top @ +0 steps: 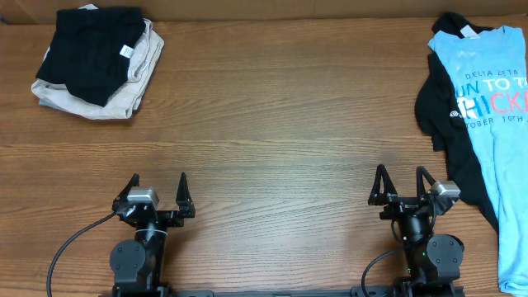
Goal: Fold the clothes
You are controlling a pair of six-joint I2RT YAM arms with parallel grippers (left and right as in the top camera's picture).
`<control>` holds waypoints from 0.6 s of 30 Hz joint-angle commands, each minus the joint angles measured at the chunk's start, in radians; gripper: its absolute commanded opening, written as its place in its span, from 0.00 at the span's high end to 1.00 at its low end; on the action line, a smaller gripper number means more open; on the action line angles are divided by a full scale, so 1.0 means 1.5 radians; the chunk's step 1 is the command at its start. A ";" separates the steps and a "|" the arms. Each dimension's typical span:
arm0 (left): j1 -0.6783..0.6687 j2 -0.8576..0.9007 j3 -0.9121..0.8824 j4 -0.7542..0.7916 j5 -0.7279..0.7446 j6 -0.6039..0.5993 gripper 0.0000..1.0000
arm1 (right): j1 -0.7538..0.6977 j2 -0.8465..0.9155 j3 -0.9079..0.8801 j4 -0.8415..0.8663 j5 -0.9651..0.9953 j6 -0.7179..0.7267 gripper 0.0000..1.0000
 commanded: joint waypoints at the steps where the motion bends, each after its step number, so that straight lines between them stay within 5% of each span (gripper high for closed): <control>1: -0.004 -0.007 -0.004 0.002 -0.004 -0.007 0.00 | 0.002 -0.007 -0.007 0.016 0.026 -0.011 0.00; 9: -0.004 -0.007 0.021 0.099 0.039 -0.007 0.00 | 0.003 -0.007 0.001 0.140 0.017 -0.010 0.00; 18: -0.004 0.023 0.153 0.041 0.041 0.011 0.00 | 0.002 0.004 0.125 0.132 0.016 -0.014 0.00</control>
